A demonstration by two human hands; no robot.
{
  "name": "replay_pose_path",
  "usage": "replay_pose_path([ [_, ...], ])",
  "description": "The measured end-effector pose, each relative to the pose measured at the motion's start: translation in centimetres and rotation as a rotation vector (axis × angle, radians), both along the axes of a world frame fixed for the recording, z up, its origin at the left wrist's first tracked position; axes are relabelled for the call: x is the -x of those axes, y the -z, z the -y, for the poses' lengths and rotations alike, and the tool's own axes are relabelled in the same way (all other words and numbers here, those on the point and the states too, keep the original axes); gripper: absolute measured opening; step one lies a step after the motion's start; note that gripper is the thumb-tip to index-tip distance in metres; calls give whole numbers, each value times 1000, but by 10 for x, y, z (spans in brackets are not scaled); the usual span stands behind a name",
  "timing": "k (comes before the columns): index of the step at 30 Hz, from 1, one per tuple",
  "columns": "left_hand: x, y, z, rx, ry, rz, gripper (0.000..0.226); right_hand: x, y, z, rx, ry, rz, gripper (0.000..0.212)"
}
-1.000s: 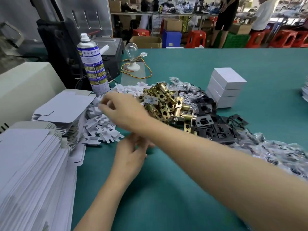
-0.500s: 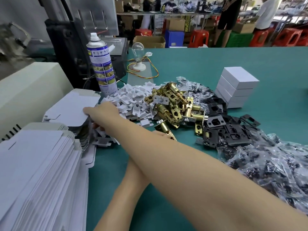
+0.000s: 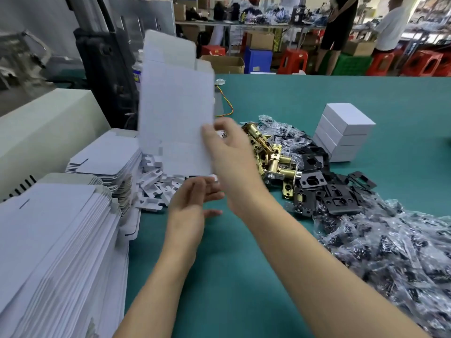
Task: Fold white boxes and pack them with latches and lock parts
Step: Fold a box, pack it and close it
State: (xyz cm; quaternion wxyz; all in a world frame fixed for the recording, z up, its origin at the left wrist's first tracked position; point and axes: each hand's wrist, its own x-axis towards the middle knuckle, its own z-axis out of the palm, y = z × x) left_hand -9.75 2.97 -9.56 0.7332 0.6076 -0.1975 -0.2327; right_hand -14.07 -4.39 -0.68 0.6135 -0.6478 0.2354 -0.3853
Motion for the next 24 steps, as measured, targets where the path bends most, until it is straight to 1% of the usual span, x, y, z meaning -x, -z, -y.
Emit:
replay_pose_path([
  [2, -4, -6, -1, 96, 1, -141, 34, 42, 14, 4, -15, 16, 65, 13],
  [4, -6, -13, -5, 217, 43, -242, 47, 75, 35, 7, -29, 41, 48, 10],
  [5, -7, -12, -6, 252, 53, -240, 53, 87, 46, 9, -27, 51, 16, 9],
  [6, -5, -13, -7, 269, 53, -201, 54, 98, 56, 11, -16, 57, -25, 10],
  [7, -3, -14, -7, 250, 40, -137, 50, 107, 65, 14, -1, 59, -65, 10],
  [10, 2, -9, -6, 157, 30, 63, 28, 116, 78, 24, 21, 60, -130, 11],
  [12, 5, -5, -6, 116, 38, 133, 27, 113, 80, 31, 63, 57, -145, 10],
  [17, 6, 1, -6, 105, 75, 253, 44, 112, 81, 49, 171, 32, -169, 8],
  [21, 8, 4, -5, 71, 98, 308, 63, 109, 78, 64, 228, 16, -198, 7],
  [24, 11, 3, -5, 57, 109, 333, 71, 107, 72, 74, 239, -6, -227, 5],
])
